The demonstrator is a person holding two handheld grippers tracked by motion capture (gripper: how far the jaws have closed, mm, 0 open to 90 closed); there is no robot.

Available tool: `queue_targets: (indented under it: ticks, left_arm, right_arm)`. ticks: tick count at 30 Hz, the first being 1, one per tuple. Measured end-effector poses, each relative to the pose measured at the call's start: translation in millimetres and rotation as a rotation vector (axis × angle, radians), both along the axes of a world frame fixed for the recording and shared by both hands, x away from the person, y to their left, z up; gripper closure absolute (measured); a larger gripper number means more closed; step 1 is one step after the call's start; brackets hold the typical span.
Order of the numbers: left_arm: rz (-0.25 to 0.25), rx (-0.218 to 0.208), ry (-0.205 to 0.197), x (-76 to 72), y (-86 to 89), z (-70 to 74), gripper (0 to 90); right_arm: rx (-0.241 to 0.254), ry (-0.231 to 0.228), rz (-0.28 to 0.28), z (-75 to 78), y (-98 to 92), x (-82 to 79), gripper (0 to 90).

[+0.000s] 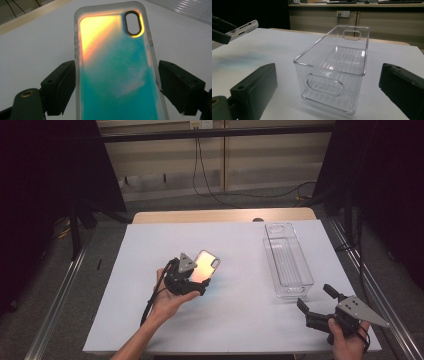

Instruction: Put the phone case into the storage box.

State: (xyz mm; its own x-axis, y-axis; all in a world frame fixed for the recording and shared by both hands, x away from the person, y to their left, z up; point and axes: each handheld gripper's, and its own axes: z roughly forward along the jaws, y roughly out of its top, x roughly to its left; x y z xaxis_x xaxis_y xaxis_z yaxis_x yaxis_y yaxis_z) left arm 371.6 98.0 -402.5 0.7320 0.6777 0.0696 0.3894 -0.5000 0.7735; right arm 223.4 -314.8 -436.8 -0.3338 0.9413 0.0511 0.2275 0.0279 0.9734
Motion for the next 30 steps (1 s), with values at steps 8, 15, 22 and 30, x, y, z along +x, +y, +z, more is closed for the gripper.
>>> queue_targets:
  ticks: [8,15,22,30]
  left_arm:
    - [0.008,0.001,0.001,-14.2,13.6,2.3,16.9]
    - [0.019,0.009,0.000,-24.8,25.5,-8.4,16.9]
    - [0.001,0.010,-0.014,-31.4,20.7,-7.5,16.9]
    - [-0.040,0.035,-0.047,-39.9,5.1,-8.6,16.9]
  right_arm:
    - [0.004,-0.002,-0.005,0.3,-0.2,0.4,1.2]
    - [0.004,0.013,0.023,0.3,4.2,1.6,0.7]
    - [-0.028,0.036,0.066,1.7,11.5,5.9,0.1]
    - [-0.036,0.051,0.117,8.3,27.3,12.5,0.4]
